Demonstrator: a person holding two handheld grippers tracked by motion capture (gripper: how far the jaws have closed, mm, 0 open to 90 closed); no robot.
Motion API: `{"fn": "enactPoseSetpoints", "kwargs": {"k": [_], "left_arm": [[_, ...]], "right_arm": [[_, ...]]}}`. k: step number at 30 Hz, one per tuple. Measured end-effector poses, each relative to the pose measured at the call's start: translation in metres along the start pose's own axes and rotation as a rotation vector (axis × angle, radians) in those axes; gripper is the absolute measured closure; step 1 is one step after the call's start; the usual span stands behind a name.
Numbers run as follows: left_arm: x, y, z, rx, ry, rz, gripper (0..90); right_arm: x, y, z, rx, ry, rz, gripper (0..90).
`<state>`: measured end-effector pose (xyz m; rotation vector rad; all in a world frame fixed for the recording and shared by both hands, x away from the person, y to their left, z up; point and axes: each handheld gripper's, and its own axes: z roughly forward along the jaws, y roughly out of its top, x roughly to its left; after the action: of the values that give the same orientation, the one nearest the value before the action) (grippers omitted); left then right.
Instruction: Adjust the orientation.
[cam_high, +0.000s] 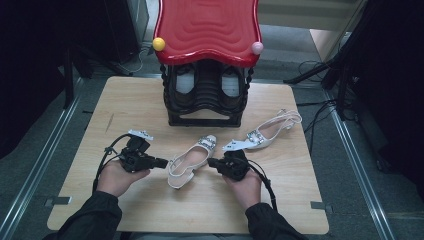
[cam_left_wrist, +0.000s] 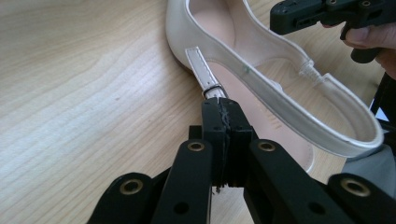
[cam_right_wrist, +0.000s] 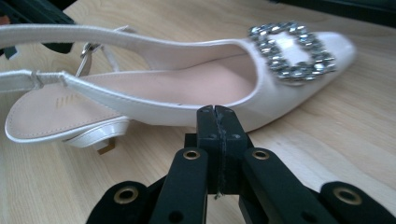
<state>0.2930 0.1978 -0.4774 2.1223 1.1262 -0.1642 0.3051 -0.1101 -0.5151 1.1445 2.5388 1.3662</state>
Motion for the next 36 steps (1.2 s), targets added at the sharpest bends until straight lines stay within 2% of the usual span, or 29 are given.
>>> {"fn": "enactPoseSetpoints", "kwargs": {"k": [3,4,10,13,17,20,27,31,36], "left_arm": [[0.0,-0.001,0.004,0.009,-0.007,0.003,89.9],[-0.003,-0.002,0.007,0.01,-0.007,0.008,89.9],[-0.009,-0.003,0.013,0.019,-0.019,0.026,89.8],[-0.011,-0.003,0.014,0.018,-0.011,0.031,89.8],[-0.012,-0.006,0.014,0.005,-0.018,0.018,89.8],[-0.016,-0.008,0.017,0.002,-0.042,0.01,89.8],[-0.024,-0.011,0.022,-0.006,-0.063,0.011,89.7],[-0.028,-0.013,0.027,-0.004,-0.111,-0.001,88.3],[-0.036,-0.011,0.034,-0.011,-0.116,0.016,88.0]], "right_arm": [[0.003,-0.001,0.005,0.02,0.008,-0.01,90.0],[0.005,-0.001,0.01,0.043,0.001,-0.017,90.0],[0.003,0.001,0.015,0.057,0.007,-0.024,90.0],[0.003,0.003,0.017,0.055,0.011,-0.02,90.0],[0.001,0.005,0.019,0.059,0.015,-0.02,90.0],[0.001,0.007,0.022,0.064,0.01,-0.017,90.0],[-0.003,0.011,0.024,0.072,0.007,-0.013,90.0],[-0.005,0.013,0.025,0.073,-0.003,-0.018,90.0],[-0.008,0.014,0.024,0.071,-0.007,-0.014,90.0]]}}
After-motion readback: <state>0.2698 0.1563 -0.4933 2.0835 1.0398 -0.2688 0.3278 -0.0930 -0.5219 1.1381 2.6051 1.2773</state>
